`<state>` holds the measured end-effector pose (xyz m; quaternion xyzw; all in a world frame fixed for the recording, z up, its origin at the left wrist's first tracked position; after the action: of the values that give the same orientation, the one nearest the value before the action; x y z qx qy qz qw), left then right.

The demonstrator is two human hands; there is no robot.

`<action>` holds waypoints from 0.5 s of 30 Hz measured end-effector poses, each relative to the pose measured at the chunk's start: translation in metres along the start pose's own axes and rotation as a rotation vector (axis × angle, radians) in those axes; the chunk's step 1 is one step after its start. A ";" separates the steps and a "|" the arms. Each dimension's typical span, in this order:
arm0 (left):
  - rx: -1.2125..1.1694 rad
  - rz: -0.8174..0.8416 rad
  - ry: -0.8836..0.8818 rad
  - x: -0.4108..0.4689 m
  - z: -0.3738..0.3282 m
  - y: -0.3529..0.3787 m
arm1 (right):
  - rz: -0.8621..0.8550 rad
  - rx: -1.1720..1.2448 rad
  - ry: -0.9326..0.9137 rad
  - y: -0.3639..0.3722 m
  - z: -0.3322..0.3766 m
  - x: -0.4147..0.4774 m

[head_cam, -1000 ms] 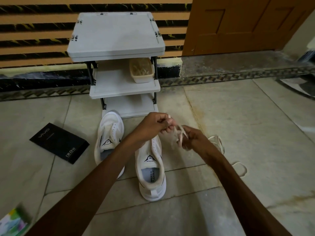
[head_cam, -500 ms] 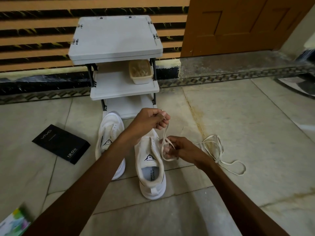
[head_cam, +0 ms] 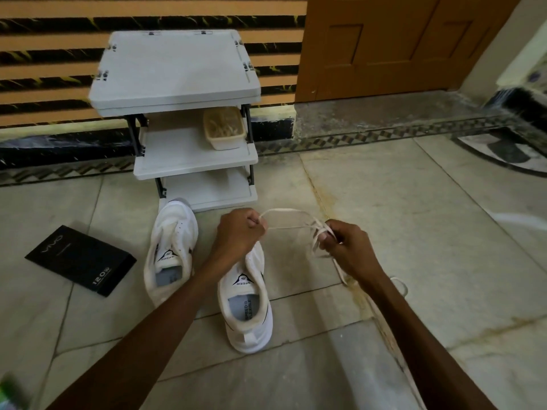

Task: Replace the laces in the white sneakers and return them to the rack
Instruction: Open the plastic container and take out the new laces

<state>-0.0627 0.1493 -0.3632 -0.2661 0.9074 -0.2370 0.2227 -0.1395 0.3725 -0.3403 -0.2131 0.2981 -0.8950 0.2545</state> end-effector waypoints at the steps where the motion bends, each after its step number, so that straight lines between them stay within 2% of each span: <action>1: 0.056 0.005 0.053 -0.002 -0.007 0.012 | -0.016 -0.041 -0.002 -0.008 -0.002 0.000; 4: 0.182 0.108 0.177 -0.011 -0.029 0.061 | -0.033 -0.152 0.040 -0.029 -0.015 -0.005; 9: 0.287 0.379 0.319 -0.034 -0.056 0.141 | -0.062 -0.322 0.192 -0.051 -0.048 -0.019; 13: 0.351 0.490 0.265 -0.034 -0.051 0.169 | -0.028 -0.446 0.306 -0.056 -0.074 -0.030; 15: 0.398 0.514 0.240 -0.036 -0.046 0.174 | 0.075 -0.466 0.334 -0.048 -0.088 -0.031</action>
<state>-0.1256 0.3141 -0.4123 0.0497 0.9006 -0.3749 0.2145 -0.1781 0.4606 -0.3808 -0.1046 0.5412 -0.8149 0.1790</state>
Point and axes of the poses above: each hand's wrist, its own x-axis towards the middle knuckle, its own y-axis out of the palm, z = x × y, the point moved 8 cm from there along x, towards the middle knuckle, and after that the axes turned 11 degrees about -y, right-handed, at the moved point
